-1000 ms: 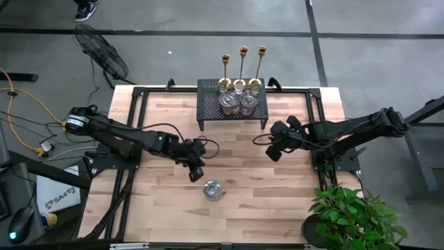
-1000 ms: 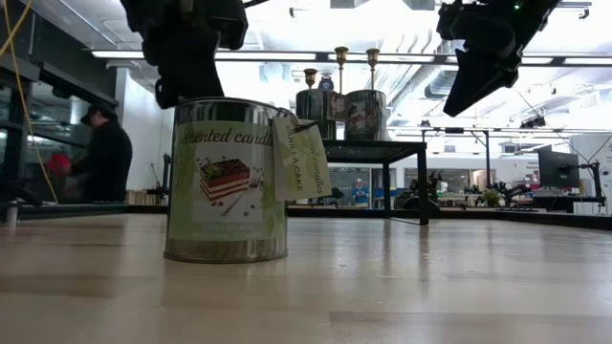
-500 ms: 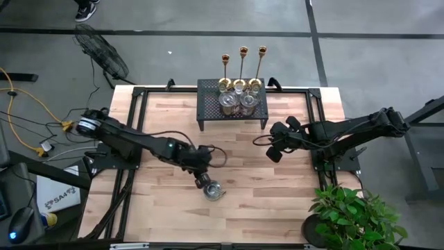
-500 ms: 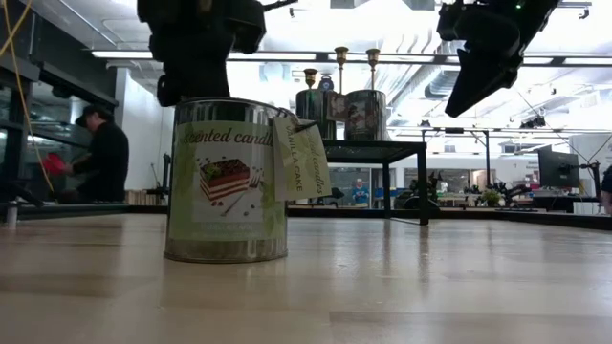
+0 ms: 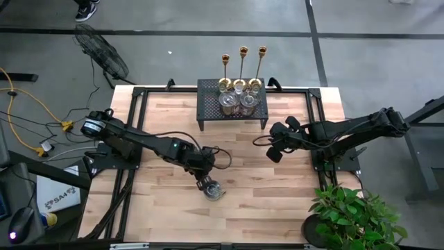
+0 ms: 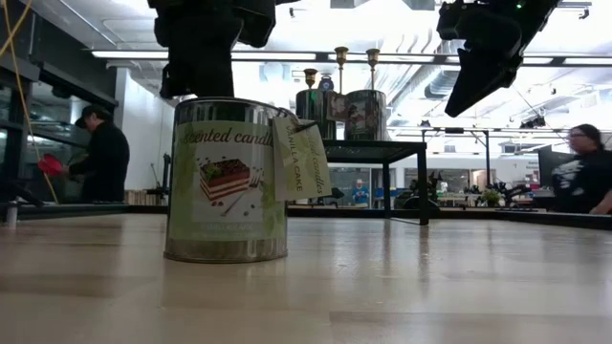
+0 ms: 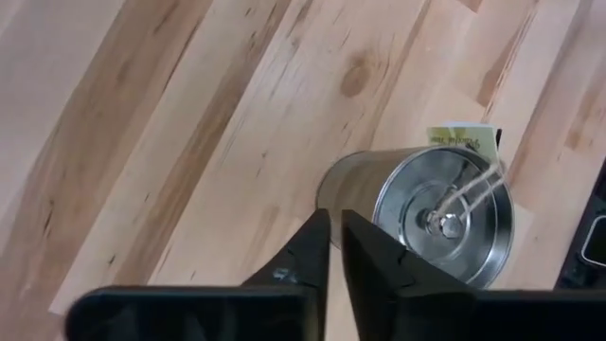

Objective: Pick & Place candle stick holders
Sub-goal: Put the silver scented candle on the shelf aligned with the silver scented candles

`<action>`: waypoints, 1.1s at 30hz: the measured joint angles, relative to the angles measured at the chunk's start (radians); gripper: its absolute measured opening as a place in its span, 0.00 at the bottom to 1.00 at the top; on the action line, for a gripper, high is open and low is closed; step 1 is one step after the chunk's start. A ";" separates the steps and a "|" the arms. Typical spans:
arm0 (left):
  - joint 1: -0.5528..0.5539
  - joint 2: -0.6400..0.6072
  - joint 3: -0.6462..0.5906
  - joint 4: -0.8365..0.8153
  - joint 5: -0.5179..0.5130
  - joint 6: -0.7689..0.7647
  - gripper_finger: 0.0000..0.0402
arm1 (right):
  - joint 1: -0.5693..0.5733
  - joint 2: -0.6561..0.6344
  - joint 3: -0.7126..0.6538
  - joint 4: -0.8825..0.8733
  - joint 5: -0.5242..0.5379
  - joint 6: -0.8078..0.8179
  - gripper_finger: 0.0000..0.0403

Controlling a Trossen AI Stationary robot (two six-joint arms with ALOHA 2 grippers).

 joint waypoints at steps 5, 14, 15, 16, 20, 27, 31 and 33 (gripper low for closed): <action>0.000 0.000 0.000 0.001 0.019 -0.011 0.20 | 0.000 0.000 0.000 0.001 0.000 0.000 0.22; 0.000 0.025 0.000 0.078 0.095 -0.060 0.34 | 0.000 0.000 0.000 0.008 0.000 0.002 0.22; 0.000 0.032 -0.001 0.065 0.102 -0.060 0.34 | 0.000 0.000 0.000 0.008 0.000 0.002 0.22; 0.000 0.040 -0.002 0.061 0.113 -0.060 0.34 | 0.000 0.000 0.000 0.008 0.000 0.003 0.22; 0.000 0.073 0.000 0.062 0.137 -0.061 0.34 | 0.000 0.000 0.000 0.008 -0.003 0.002 0.22; 0.000 0.096 0.000 0.058 0.144 -0.062 0.34 | 0.000 0.000 0.000 0.009 -0.003 0.002 0.22; 0.000 0.095 0.000 0.023 0.121 -0.074 0.34 | 0.000 0.000 0.000 0.009 -0.003 0.002 0.22; 0.000 0.093 0.004 -0.020 0.105 -0.091 0.34 | 0.000 0.000 0.000 0.009 -0.003 0.002 0.22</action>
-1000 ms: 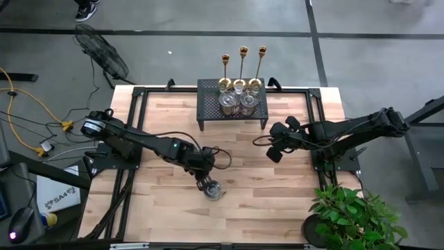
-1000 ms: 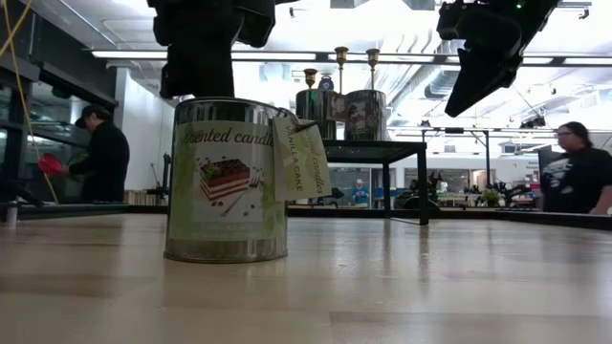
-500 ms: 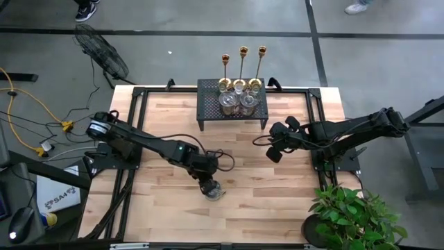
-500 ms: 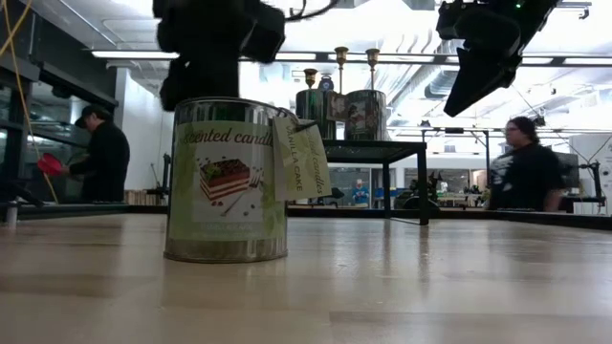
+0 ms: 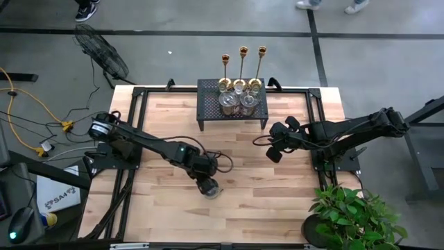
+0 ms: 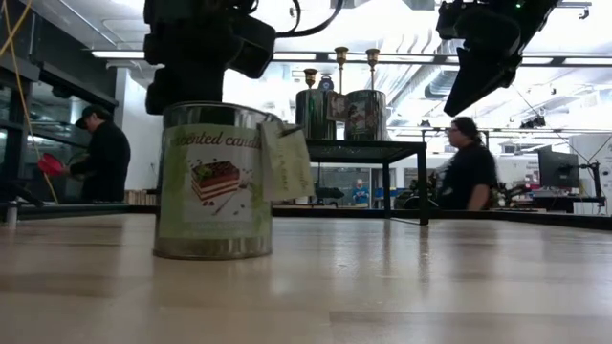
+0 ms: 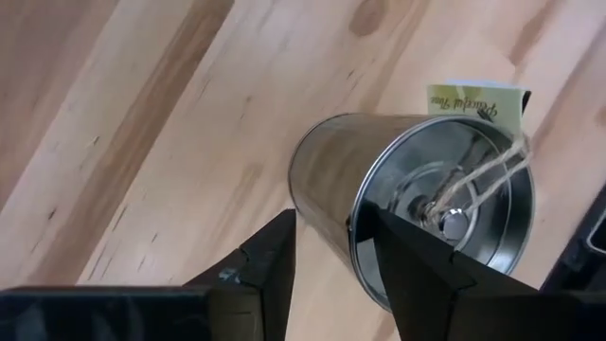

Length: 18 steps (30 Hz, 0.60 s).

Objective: Pick & Place candle stick holders
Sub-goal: Put the silver scented candle on the shelf aligned with the silver scented candles

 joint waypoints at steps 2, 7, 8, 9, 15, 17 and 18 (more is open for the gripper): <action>0.000 -0.001 0.001 -0.026 -0.002 -0.010 0.34 | 0.000 0.000 0.000 0.000 0.000 0.000 0.22; 0.000 -0.002 0.001 -0.047 -0.029 -0.015 0.34 | 0.000 0.000 0.000 0.001 0.000 0.000 0.22; 0.000 -0.002 0.001 -0.056 -0.040 -0.021 0.34 | 0.000 0.000 0.000 0.001 0.000 0.000 0.22; 0.003 -0.002 0.001 -0.068 -0.048 -0.023 0.34 | 0.000 0.000 0.000 0.001 0.000 0.000 0.22; 0.037 -0.001 0.000 -0.148 -0.061 -0.049 0.34 | 0.000 0.000 0.000 0.001 -0.007 0.000 0.22; 0.049 -0.001 0.000 -0.164 -0.060 -0.048 0.34 | 0.000 0.000 0.000 0.001 -0.016 0.000 0.22; 0.055 -0.001 -0.001 -0.173 -0.060 -0.047 0.34 | 0.000 0.000 0.000 0.001 -0.018 -0.001 0.22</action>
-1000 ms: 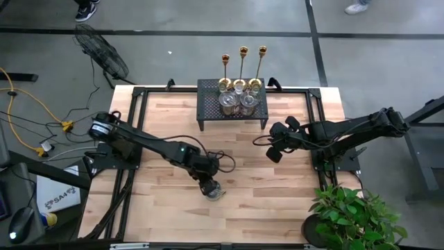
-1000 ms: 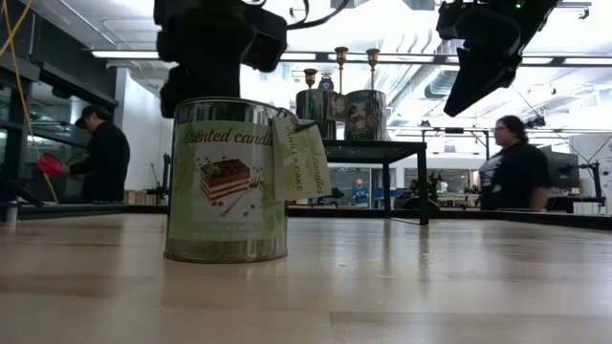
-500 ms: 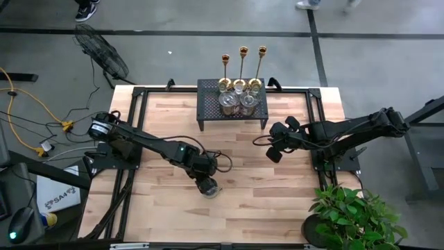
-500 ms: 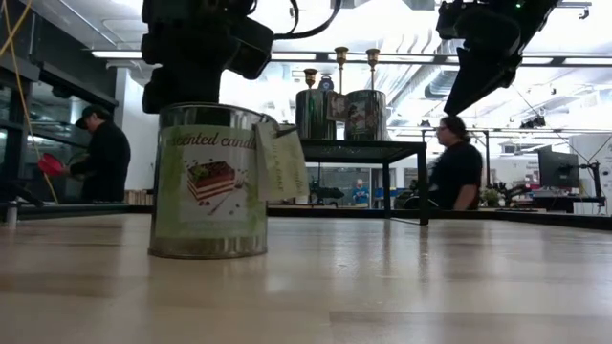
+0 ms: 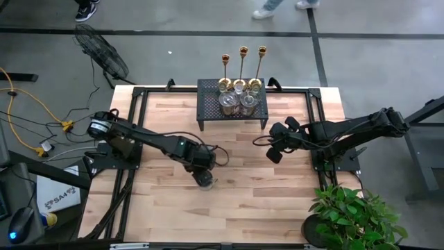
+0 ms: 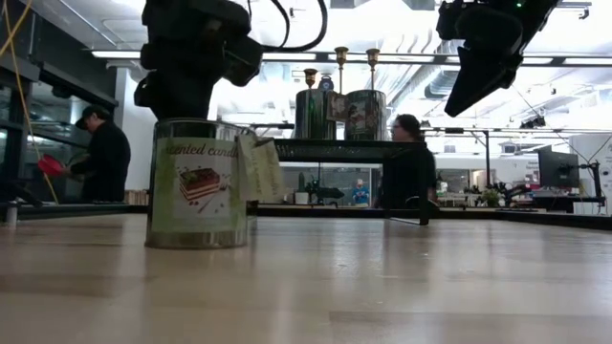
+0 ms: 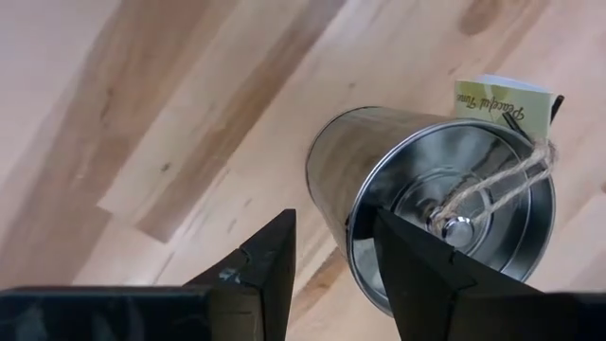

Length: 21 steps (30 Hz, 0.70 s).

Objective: Pick & Place candle stick holders
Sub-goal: Put the silver scented candle on the shelf aligned with the silver scented candles

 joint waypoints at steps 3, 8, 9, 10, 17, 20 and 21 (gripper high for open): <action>0.021 0.001 -0.001 -0.028 0.000 0.021 0.34 | 0.000 0.000 0.000 0.000 -0.001 0.000 0.22; 0.051 0.001 -0.001 -0.070 0.000 0.073 0.34 | 0.000 0.000 0.000 0.000 -0.001 -0.001 0.22; 0.056 0.001 -0.002 -0.081 0.000 0.081 0.34 | 0.000 0.000 0.000 0.000 -0.001 -0.001 0.22; 0.063 0.001 -0.002 -0.091 0.001 0.090 0.34 | 0.000 0.000 0.000 0.000 -0.001 -0.001 0.22; 0.100 0.002 -0.002 -0.111 0.021 0.166 0.34 | 0.000 0.000 0.000 0.000 -0.001 -0.001 0.22; 0.112 0.002 -0.003 -0.112 0.022 0.184 0.34 | 0.000 0.000 0.000 0.000 -0.001 -0.001 0.22; 0.115 0.002 -0.003 -0.112 0.021 0.187 0.34 | 0.000 0.000 0.000 0.000 -0.001 -0.001 0.22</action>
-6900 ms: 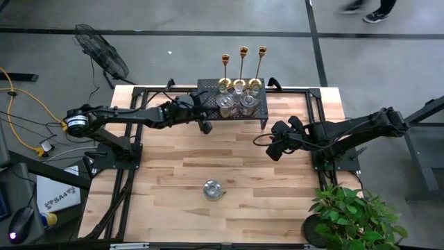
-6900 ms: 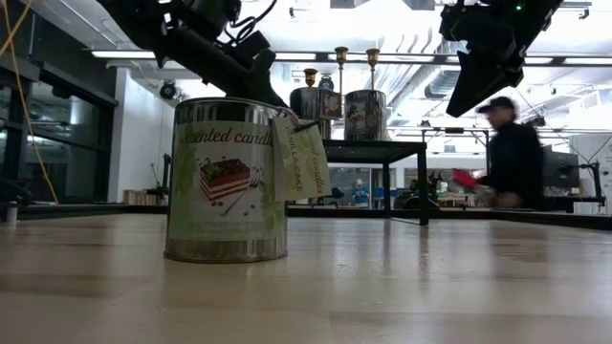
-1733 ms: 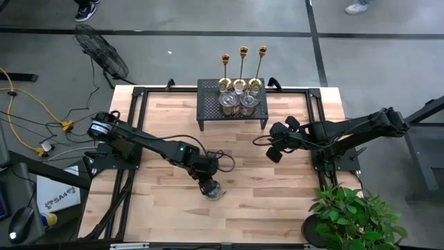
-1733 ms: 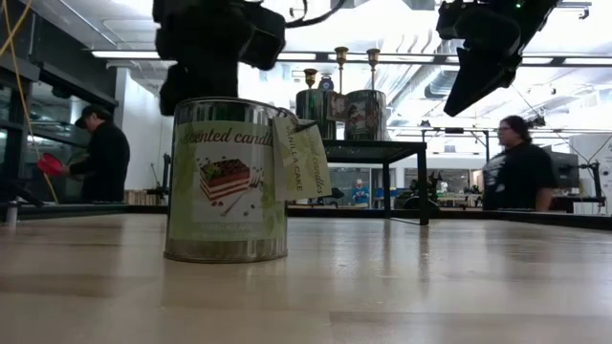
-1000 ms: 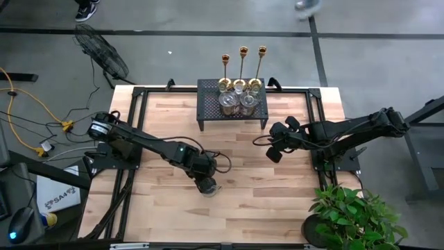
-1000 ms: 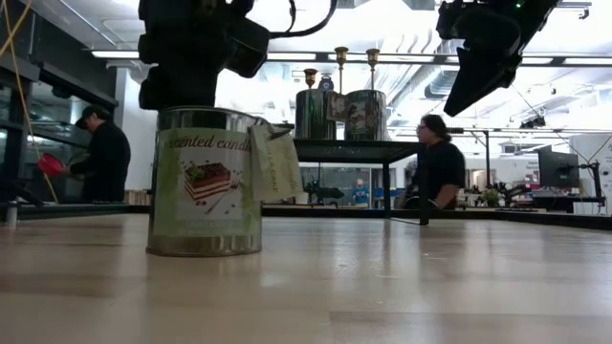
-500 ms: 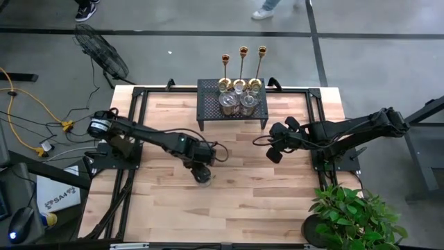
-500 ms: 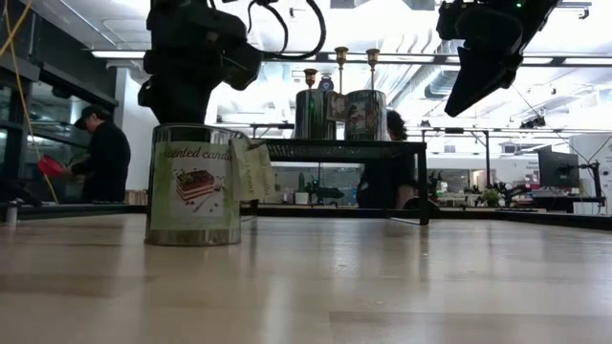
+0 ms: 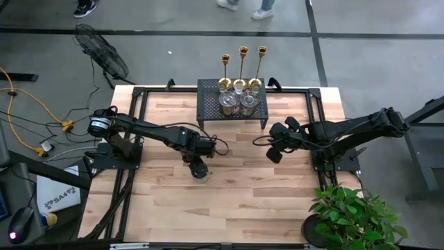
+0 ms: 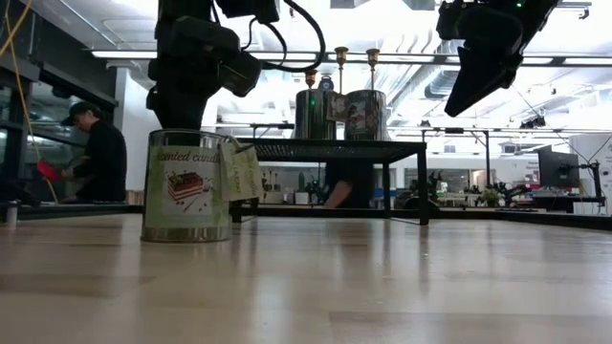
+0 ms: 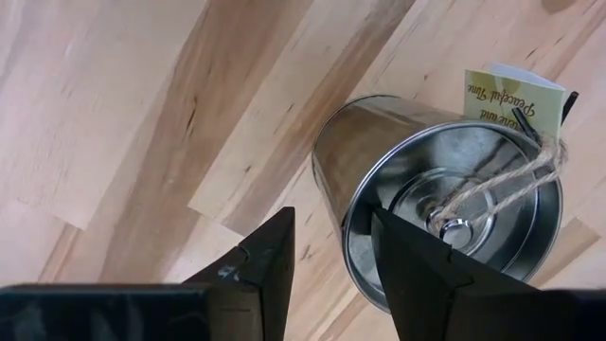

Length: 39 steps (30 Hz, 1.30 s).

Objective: Pick & Place candle stick holders
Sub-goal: Put the silver scented candle on the shelf aligned with the silver scented candles

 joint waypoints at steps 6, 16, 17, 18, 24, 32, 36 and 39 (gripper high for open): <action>0.000 0.000 0.000 0.002 -0.007 0.033 0.34 | 0.000 0.000 0.000 0.000 0.000 0.000 0.22; 0.000 0.000 -0.001 0.006 -0.036 0.057 0.34 | 0.000 0.000 0.000 0.000 0.000 0.000 0.22; 0.000 0.000 -0.001 0.006 -0.037 0.057 0.34 | 0.000 0.000 0.000 0.000 0.000 0.000 0.22; 0.000 0.000 -0.001 0.006 -0.037 0.057 0.34 | 0.000 0.000 0.000 0.000 0.000 0.000 0.22; 0.000 0.000 -0.001 0.006 -0.037 0.057 0.33 | 0.000 0.000 0.000 0.000 0.000 0.000 0.22; 0.000 0.000 -0.001 0.015 -0.031 0.056 0.19 | 0.000 0.000 0.000 0.000 -0.004 0.000 0.22; 0.000 0.000 -0.001 0.016 -0.029 0.056 0.11 | 0.000 0.000 0.000 0.000 -0.004 0.000 0.22; 0.000 0.000 -0.001 0.019 -0.030 0.056 0.09 | 0.000 0.000 0.000 0.000 -0.004 0.000 0.22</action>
